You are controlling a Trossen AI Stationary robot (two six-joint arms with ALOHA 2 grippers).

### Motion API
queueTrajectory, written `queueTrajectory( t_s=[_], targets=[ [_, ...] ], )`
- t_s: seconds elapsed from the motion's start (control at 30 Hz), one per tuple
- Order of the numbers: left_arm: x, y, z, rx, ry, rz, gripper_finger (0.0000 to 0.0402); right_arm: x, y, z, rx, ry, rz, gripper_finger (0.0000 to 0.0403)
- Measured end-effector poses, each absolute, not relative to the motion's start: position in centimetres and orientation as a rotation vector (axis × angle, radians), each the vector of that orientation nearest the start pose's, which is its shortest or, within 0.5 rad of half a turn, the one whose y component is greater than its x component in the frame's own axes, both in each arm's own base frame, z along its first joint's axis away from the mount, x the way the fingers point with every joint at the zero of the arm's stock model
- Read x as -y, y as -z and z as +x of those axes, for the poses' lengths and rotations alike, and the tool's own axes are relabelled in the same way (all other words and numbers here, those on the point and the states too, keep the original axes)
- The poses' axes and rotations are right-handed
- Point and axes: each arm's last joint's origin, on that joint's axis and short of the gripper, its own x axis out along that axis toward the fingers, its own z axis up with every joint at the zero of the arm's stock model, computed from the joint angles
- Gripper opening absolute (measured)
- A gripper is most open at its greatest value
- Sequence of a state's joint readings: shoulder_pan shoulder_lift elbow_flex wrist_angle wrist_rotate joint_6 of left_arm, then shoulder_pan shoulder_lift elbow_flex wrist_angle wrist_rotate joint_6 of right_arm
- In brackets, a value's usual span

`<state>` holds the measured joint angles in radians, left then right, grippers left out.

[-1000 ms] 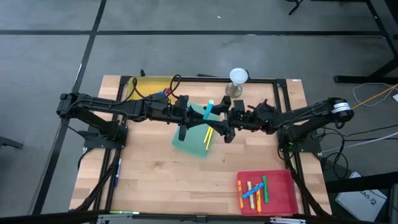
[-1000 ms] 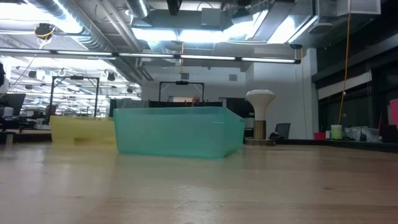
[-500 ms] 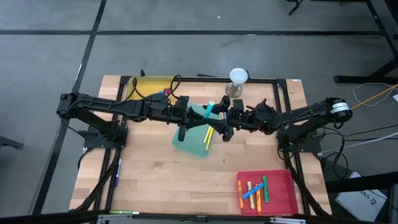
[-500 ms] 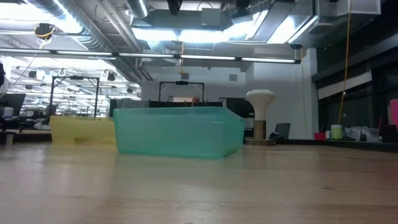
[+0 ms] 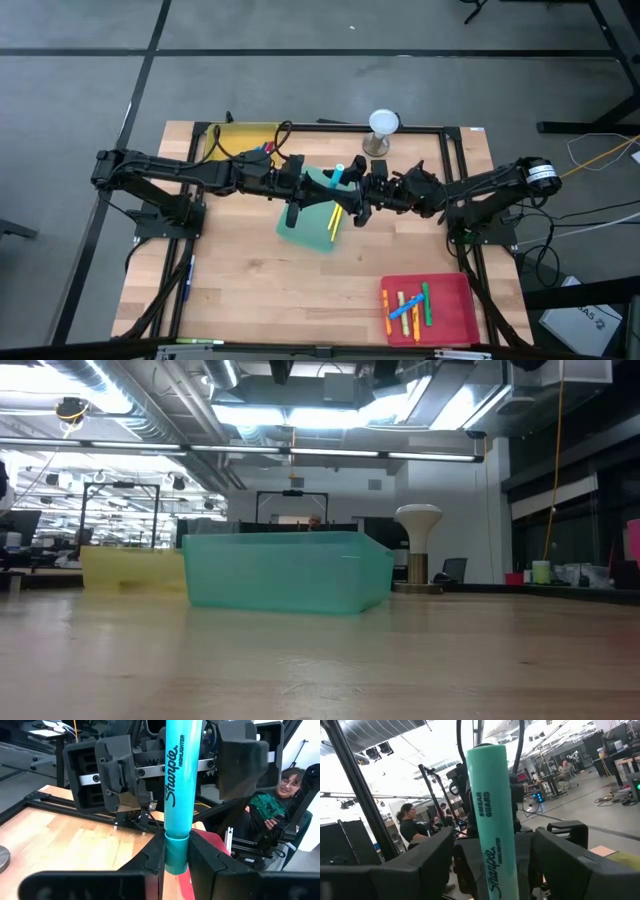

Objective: Pick & Place Markers
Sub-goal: Put the light blue highlighter pen into the pink bin

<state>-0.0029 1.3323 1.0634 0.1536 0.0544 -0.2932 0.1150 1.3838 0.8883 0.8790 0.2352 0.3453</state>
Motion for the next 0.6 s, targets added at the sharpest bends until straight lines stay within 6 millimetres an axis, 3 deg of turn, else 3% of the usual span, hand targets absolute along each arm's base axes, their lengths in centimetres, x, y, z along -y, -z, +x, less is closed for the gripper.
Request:
queueTrajectory(
  t_s=[0.17, 0.43, 0.53, 0.6],
  targets=[
    [0.31, -34.16, 30.58, -0.127, 0.061, -0.304, 0.0050, -2.83, -33.37, 30.37, 0.390, 0.049, 0.429, 0.0213],
    [0.40, -34.15, 30.57, -0.130, 0.075, -0.313, 0.0050, -2.83, -33.37, 30.37, 0.391, 0.044, 0.444, 0.0070],
    [0.41, -34.15, 30.57, -0.130, 0.076, -0.315, 0.0053, -2.85, -33.36, 30.37, 0.389, 0.046, 0.438, 0.0062],
    [0.41, -34.14, 30.57, -0.131, 0.076, -0.314, 0.0077, -2.93, -33.32, 30.38, 0.385, 0.044, 0.438, 0.0062]
  ],
)
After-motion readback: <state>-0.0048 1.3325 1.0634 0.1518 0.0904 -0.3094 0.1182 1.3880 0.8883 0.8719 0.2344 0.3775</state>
